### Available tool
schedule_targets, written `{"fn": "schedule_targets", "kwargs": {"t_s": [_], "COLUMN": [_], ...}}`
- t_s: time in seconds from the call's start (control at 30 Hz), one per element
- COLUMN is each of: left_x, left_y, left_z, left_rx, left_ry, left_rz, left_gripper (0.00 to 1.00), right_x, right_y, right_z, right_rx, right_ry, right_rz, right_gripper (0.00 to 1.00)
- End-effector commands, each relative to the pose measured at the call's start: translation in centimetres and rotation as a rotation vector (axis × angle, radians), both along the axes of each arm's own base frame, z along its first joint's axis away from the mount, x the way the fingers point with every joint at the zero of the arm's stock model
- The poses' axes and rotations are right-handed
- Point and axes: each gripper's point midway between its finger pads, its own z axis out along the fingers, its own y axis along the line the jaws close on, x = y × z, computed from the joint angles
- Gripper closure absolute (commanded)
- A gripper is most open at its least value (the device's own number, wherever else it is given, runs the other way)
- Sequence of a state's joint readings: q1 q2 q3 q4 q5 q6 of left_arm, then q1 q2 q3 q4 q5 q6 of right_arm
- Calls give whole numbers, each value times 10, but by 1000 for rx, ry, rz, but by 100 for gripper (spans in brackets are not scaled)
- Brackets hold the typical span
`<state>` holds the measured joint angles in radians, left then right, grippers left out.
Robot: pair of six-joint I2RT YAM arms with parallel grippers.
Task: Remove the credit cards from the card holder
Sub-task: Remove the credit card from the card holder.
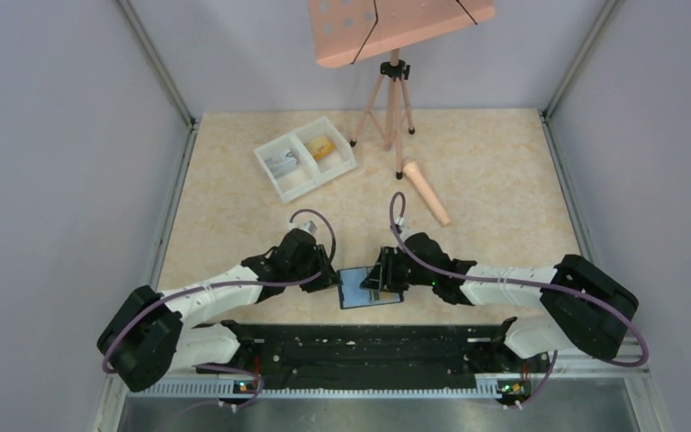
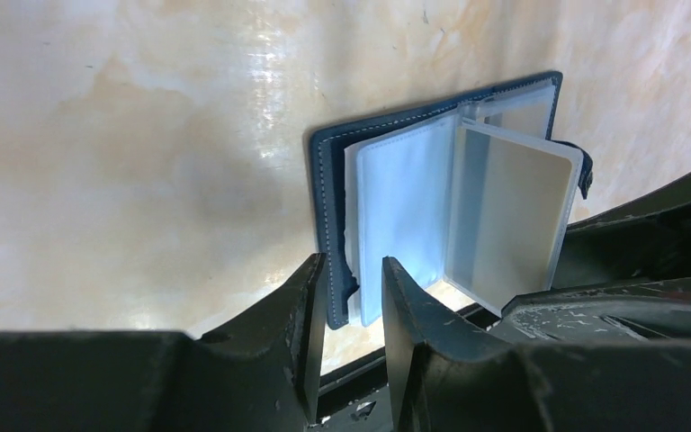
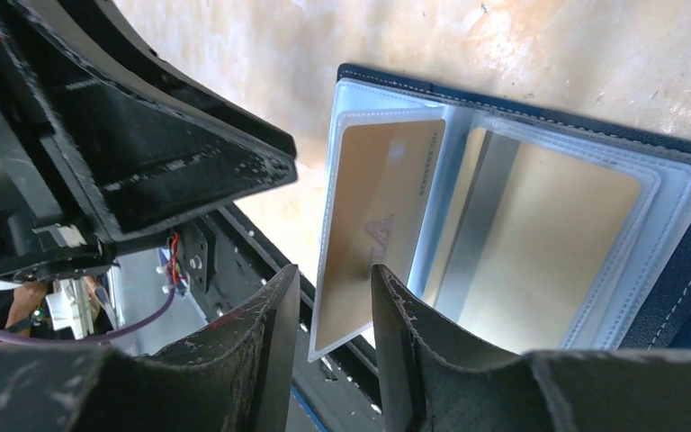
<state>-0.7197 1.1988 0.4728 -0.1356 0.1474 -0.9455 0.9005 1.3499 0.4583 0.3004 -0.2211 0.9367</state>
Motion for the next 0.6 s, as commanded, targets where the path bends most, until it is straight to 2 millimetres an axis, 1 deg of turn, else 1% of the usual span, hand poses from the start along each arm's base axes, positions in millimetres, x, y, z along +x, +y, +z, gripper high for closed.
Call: {"fn": "schedule_targets", "kwargs": {"t_s": [0.0, 0.1, 0.23, 0.3, 0.37, 0.43, 0.57], "left_x": [11, 13, 15, 16, 16, 16, 15], "left_y": [13, 13, 12, 11, 11, 10, 4], "left_z": [16, 22, 25, 26, 25, 26, 29], "left_rx": [33, 24, 18, 18, 20, 18, 2], "left_ry": [-48, -62, -65, -65, -63, -63, -70], "left_rz": [79, 86, 94, 93, 91, 83, 46], "left_gripper": [66, 66, 66, 66, 66, 66, 66], "right_x": [6, 7, 3, 0, -2, -1, 4], "right_y": [15, 15, 27, 34, 38, 38, 30], "right_z": [22, 23, 26, 26, 28, 28, 23], "right_rx": [56, 50, 79, 109, 136, 136, 91], "right_ry": [-48, -63, -49, -28, -21, -20, -27], "right_rz": [30, 35, 95, 123, 133, 126, 92], "right_gripper": [65, 65, 65, 63, 59, 57, 57]}}
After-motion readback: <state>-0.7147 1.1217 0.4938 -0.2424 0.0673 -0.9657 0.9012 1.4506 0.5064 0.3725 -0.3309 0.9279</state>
